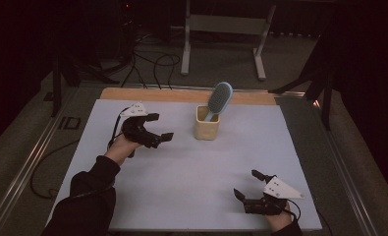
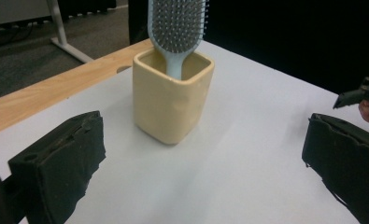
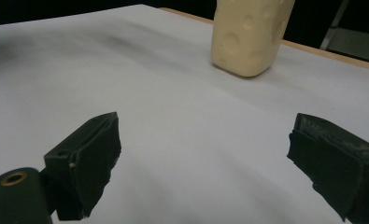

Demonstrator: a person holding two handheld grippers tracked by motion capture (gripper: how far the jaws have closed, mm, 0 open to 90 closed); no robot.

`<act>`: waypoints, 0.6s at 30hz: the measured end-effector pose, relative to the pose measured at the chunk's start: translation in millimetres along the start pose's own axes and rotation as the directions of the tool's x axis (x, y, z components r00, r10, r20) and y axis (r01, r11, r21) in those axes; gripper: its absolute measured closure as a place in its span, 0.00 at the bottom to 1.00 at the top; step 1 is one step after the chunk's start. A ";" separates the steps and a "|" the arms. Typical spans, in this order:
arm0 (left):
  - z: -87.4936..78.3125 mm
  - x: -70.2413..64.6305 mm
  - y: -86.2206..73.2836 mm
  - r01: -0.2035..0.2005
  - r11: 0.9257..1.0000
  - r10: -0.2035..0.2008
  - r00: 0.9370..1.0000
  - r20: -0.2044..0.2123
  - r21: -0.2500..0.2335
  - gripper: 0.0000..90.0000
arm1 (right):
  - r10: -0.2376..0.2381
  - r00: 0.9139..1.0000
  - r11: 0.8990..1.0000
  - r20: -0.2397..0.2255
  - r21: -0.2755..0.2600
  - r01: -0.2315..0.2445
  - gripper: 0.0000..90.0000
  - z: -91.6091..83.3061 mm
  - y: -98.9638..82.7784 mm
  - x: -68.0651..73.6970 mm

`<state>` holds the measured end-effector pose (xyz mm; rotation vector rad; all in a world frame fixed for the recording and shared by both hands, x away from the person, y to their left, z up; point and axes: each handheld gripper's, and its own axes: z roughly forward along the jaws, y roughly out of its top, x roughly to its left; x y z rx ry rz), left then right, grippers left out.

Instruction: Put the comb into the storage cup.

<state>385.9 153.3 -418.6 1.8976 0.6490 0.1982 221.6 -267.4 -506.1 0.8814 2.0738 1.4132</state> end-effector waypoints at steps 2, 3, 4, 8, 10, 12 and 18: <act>-3.3 0.5 -4.0 0.007 1.000 -0.007 1.000 -0.004 -0.001 0.00 | -0.001 1.000 1.000 0.001 -0.001 0.001 0.10 -0.2 0.1 -0.3; -4.3 0.6 -5.5 0.006 1.000 -0.006 1.000 -0.004 0.000 0.00 | -0.003 1.000 1.000 0.000 -0.001 0.003 0.10 -0.1 0.2 0.0; -5.3 0.3 -7.3 0.006 1.000 -0.006 1.000 -0.007 0.002 0.00 | -0.003 1.000 1.000 0.000 -0.001 0.003 0.10 -0.1 0.2 0.0; -10.1 -2.3 -14.6 0.006 1.000 -0.006 1.000 -0.009 0.008 0.00 | 0.000 1.000 1.000 0.000 -0.001 0.000 0.10 0.1 0.2 0.1; -13.7 -4.3 -18.2 0.001 1.000 -0.001 1.000 -0.009 0.011 0.00 | -0.004 1.000 1.000 0.001 -0.002 0.004 0.10 -0.2 0.5 0.3; -18.1 -6.1 -22.4 -0.002 1.000 0.002 1.000 -0.012 0.018 0.00 | -0.006 1.000 1.000 0.001 0.000 0.006 0.10 -0.2 0.4 0.3; -33.4 -11.6 -36.6 -0.015 0.999 0.017 0.999 -0.028 0.046 0.00 | -0.003 1.000 1.000 0.000 0.001 0.003 0.10 0.3 0.4 0.6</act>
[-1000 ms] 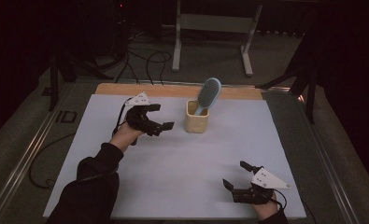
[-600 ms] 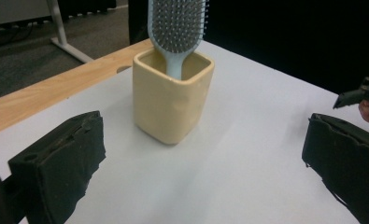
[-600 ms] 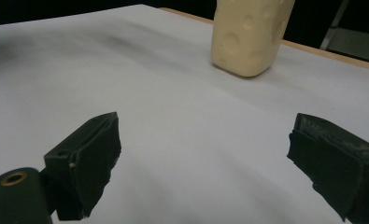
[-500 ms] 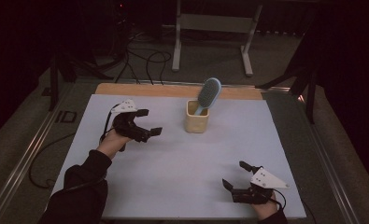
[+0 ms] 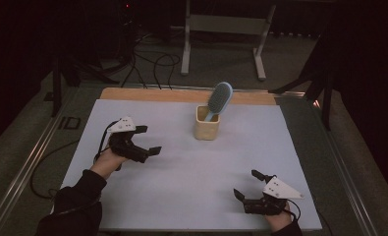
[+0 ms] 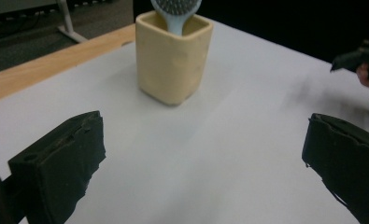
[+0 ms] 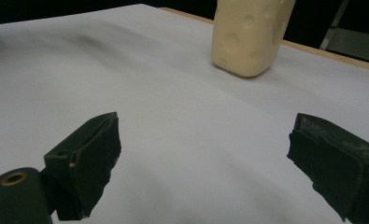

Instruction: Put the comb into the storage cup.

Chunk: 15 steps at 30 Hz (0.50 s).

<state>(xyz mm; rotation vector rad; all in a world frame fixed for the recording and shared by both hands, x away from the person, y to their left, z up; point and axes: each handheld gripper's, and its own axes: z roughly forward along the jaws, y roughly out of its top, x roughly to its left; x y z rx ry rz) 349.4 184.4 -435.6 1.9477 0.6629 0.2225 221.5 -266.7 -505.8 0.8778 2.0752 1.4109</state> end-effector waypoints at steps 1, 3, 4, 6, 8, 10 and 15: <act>-2.7 -0.8 -2.7 -0.001 1.000 0.001 1.000 0.000 -0.002 0.00 | 0.000 1.000 1.000 0.001 0.002 0.000 0.10 0.0 0.1 0.1; -7.3 -2.2 -7.5 -0.003 1.000 0.003 1.000 -0.003 -0.001 0.00 | -0.004 1.000 1.000 0.002 0.001 0.004 0.10 0.0 0.3 0.2; -10.5 -3.0 -11.1 -0.001 1.000 0.001 1.000 -0.003 0.001 0.00 | -0.004 1.000 1.000 0.001 0.001 0.004 0.10 0.0 0.3 0.3; -15.2 -4.3 -16.9 -0.003 1.000 0.003 1.000 -0.010 0.010 0.00 | -0.002 1.000 1.000 0.001 0.003 0.002 0.10 0.4 0.3 0.5; -19.2 -6.0 -21.4 -0.003 1.000 0.004 1.000 -0.016 0.018 0.00 | -0.006 1.000 1.000 0.001 0.004 0.006 0.10 0.6 0.5 0.7; -23.8 -8.3 -26.8 -0.009 1.000 0.010 1.000 -0.024 0.027 0.00 | -0.006 1.000 1.000 0.001 0.005 0.006 0.10 0.8 0.4 0.8; -34.2 -13.3 -38.7 -0.012 0.999 0.014 0.999 -0.036 0.043 0.00 | -0.006 1.000 1.000 0.002 0.006 0.006 0.10 0.9 0.7 0.7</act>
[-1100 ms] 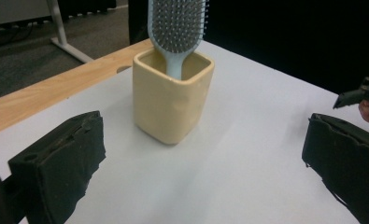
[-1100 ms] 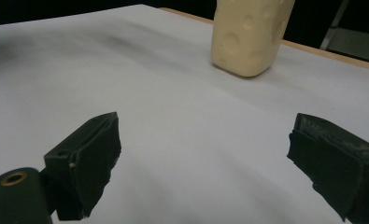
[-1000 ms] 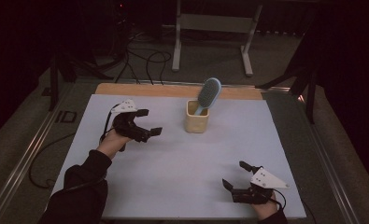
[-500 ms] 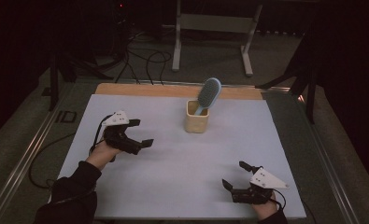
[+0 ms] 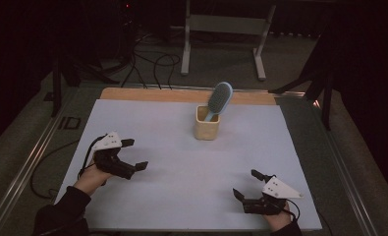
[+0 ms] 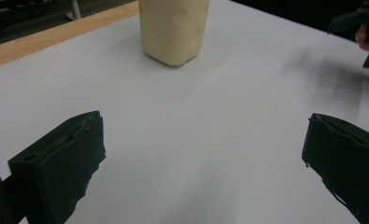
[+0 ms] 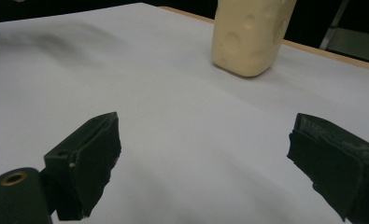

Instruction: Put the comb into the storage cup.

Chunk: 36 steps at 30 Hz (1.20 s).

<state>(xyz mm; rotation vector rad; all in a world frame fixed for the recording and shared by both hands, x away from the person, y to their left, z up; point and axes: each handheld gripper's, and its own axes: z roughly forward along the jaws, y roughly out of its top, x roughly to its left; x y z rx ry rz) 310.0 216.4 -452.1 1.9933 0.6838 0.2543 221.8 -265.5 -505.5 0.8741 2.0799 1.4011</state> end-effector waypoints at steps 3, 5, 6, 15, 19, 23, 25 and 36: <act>-4.1 -0.8 -7.7 0.012 1.000 -0.012 1.000 -0.003 0.001 0.00 | 0.003 1.000 1.000 0.001 -0.001 -0.003 0.10 0.1 0.2 -0.2; -7.1 -1.3 -12.8 0.022 1.000 -0.022 1.000 -0.009 -0.003 0.00 | 0.002 1.000 1.000 0.001 -0.003 -0.002 0.10 0.4 0.3 0.1; -8.7 -1.5 -15.5 0.025 1.000 -0.025 1.000 -0.009 -0.005 0.00 | 0.000 1.000 1.000 0.002 -0.001 0.000 0.10 0.5 0.3 0.0; -22.9 -7.7 -43.5 0.057 0.998 -0.057 0.998 -0.030 0.000 0.00 | -0.003 1.000 1.000 -0.002 -0.004 0.003 0.10 0.7 1.0 0.5; -27.6 -10.0 -52.9 0.069 0.998 -0.069 0.997 -0.038 0.003 0.00 | -0.006 1.000 1.000 -0.001 -0.001 0.006 0.10 1.1 0.8 0.0; -33.0 -11.9 -66.8 0.096 0.995 -0.096 0.994 -0.055 -0.001 0.00 | -0.004 1.000 1.000 -0.004 0.001 0.004 0.10 1.8 1.1 0.7; -35.5 -12.6 -71.9 0.111 0.994 -0.111 0.992 -0.059 -0.007 0.00 | -0.001 1.000 1.000 -0.005 -0.003 0.001 0.10 1.8 1.4 0.8; -45.5 -19.5 -96.1 0.128 0.991 -0.121 0.978 -0.170 0.029 0.00 | -0.003 1.000 1.000 -0.010 -0.001 0.003 0.10 2.1 1.7 1.3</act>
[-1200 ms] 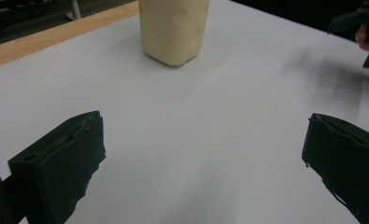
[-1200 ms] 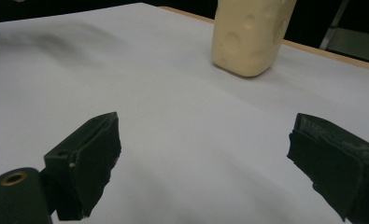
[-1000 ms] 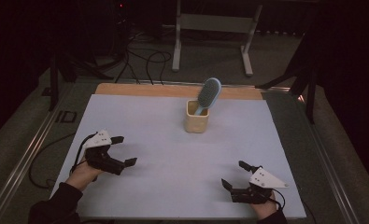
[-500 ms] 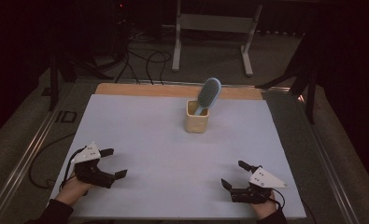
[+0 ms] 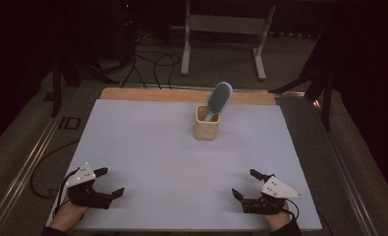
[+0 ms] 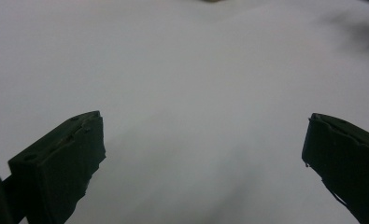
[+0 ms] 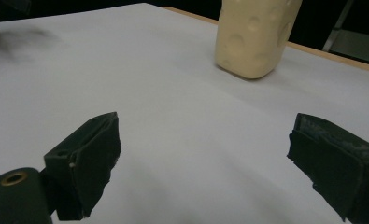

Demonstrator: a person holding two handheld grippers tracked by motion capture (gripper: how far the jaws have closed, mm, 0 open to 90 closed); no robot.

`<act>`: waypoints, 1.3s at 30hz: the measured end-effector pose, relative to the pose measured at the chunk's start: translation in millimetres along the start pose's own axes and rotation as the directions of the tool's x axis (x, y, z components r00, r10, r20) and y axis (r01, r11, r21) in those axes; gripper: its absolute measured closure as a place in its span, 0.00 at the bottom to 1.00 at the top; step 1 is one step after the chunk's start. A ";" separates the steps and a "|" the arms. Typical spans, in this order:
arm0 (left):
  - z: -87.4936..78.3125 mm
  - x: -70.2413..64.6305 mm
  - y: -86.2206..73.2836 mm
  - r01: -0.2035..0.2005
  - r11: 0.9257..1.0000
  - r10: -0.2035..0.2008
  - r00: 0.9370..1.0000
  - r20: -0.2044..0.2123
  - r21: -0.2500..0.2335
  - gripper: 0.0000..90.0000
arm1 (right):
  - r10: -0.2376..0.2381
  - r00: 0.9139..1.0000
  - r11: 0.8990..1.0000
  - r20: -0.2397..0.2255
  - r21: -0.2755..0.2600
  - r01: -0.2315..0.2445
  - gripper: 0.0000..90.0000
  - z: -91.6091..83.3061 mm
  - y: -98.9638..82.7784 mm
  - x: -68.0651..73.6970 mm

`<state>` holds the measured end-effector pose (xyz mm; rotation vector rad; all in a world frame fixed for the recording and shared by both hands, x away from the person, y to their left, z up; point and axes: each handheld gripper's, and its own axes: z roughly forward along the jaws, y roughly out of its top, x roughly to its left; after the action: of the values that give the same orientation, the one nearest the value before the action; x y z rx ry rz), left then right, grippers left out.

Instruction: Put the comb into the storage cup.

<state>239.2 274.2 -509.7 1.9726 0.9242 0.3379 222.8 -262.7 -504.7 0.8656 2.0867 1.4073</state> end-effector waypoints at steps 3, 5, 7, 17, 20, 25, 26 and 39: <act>-1.4 0.1 -5.7 0.019 1.000 -0.019 1.000 -0.006 -0.002 0.00 | -0.006 1.000 1.000 -0.003 -0.001 0.006 0.10 0.0 0.2 0.4; -2.8 0.0 -8.2 0.019 1.000 -0.019 1.000 -0.013 0.001 0.00 | -0.003 1.000 1.000 -0.002 0.001 0.003 0.10 0.4 0.0 -0.1; -4.5 0.1 -10.3 0.016 1.000 -0.016 0.999 -0.030 0.000 0.00 | -0.005 1.000 1.000 -0.001 0.001 0.005 0.10 0.4 0.2 0.1; -10.8 2.8 -16.9 0.028 1.000 -0.029 0.995 -0.092 -0.010 0.00 | -0.009 1.000 1.000 -0.003 -0.005 0.009 0.10 -0.4 0.7 -0.1; -12.2 4.1 -17.2 0.036 0.999 -0.039 0.995 -0.088 -0.031 0.00 | -0.012 1.000 1.000 -0.006 -0.005 0.012 0.10 0.2 0.7 0.9; -12.9 5.3 -18.1 0.034 0.999 -0.038 0.994 -0.106 -0.040 0.00 | -0.010 1.000 1.000 -0.010 -0.001 0.010 0.10 1.5 0.0 0.4; -13.2 5.6 -18.2 0.036 0.998 -0.041 0.993 -0.106 -0.044 0.00 | -0.010 1.000 1.000 -0.010 0.001 0.010 0.10 1.8 -0.1 0.7; -14.8 4.9 -18.3 0.037 0.997 -0.044 0.993 -0.111 -0.065 0.00 | -0.006 1.000 1.000 -0.015 0.010 0.006 0.10 4.3 -0.8 0.4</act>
<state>225.6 292.6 -517.2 1.8908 1.0116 0.4536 225.3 -259.9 -507.1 0.8549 2.1072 1.4050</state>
